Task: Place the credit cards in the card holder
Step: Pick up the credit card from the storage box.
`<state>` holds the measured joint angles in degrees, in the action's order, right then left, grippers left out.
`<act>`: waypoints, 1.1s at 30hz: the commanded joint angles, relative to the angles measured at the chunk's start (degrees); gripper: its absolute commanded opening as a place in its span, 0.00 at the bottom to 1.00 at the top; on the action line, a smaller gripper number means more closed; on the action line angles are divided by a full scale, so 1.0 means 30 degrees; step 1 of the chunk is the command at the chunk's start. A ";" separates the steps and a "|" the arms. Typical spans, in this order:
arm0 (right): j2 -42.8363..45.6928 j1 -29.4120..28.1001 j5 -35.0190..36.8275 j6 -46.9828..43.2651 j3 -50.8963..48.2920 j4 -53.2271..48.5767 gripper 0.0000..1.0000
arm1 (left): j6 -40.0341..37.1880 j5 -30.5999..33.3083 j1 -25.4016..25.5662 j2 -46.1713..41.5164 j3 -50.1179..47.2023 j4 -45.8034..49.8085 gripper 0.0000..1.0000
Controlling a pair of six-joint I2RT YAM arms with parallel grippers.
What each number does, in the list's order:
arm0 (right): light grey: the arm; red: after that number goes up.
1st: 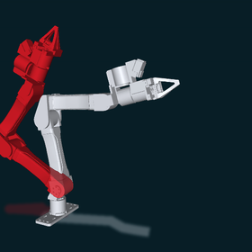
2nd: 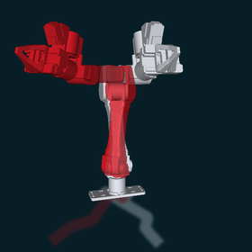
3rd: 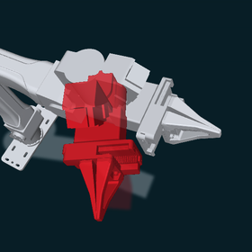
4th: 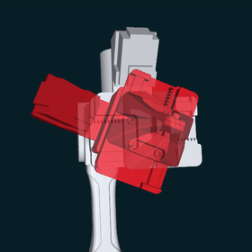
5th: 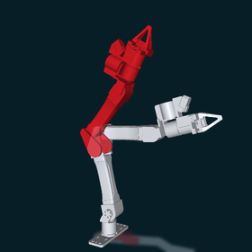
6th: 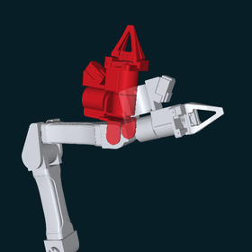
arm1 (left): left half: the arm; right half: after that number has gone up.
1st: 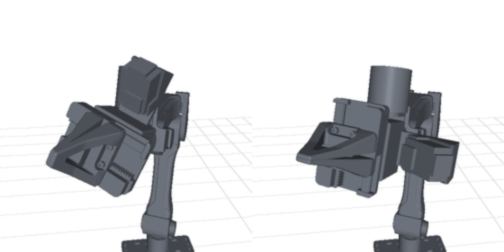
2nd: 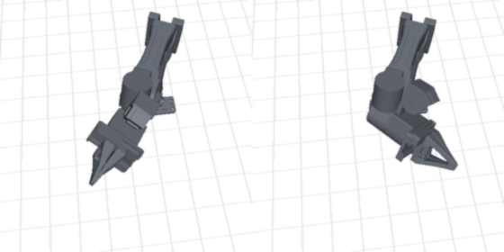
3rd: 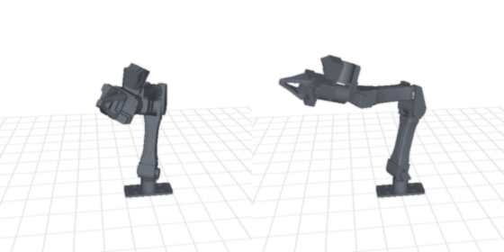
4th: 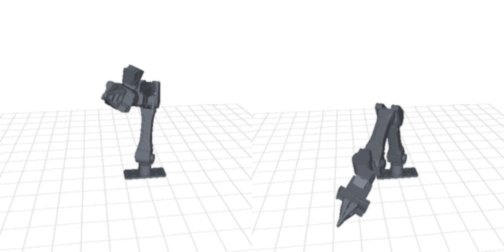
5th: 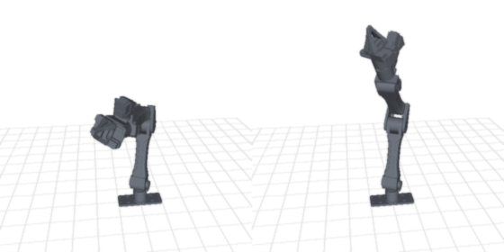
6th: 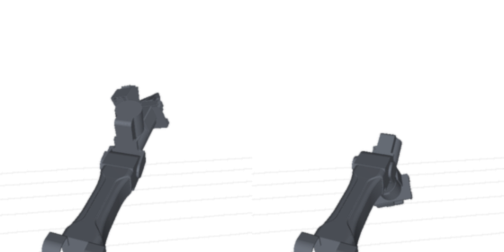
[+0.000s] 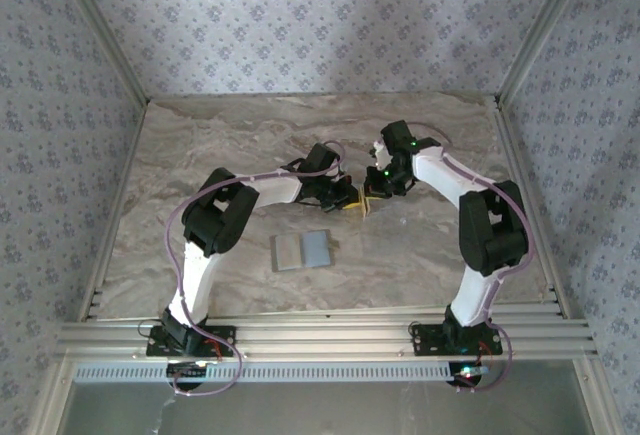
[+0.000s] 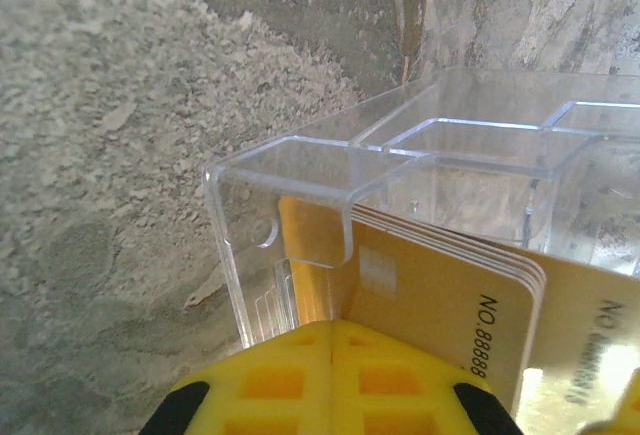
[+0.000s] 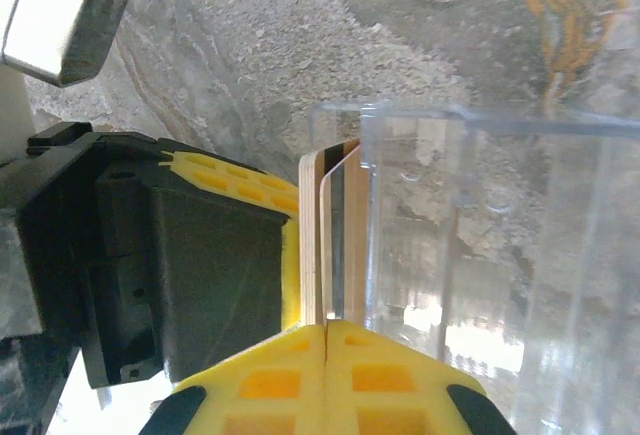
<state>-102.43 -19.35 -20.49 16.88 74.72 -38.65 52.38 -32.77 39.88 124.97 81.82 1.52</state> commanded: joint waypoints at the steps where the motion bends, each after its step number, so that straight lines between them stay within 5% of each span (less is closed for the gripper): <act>1: 0.1424 0.0208 0.0961 0.0432 -0.0269 -0.0390 0.00 | -0.0389 0.0641 0.0161 0.0796 0.0230 0.1038 0.00; 12: 0.2922 0.0596 0.1628 0.0805 -0.0618 -0.0352 0.00 | -0.1241 0.0708 0.0129 -0.0104 0.0498 0.1830 0.00; 33: 0.6153 0.1475 0.1876 0.0815 -0.1967 0.0414 0.00 | -0.3239 0.0992 -0.0130 -0.4571 0.0257 0.4355 0.26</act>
<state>-86.52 -15.22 -15.75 19.07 69.12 -38.13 44.56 -31.03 39.86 115.77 83.09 12.36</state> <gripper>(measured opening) 0.067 0.253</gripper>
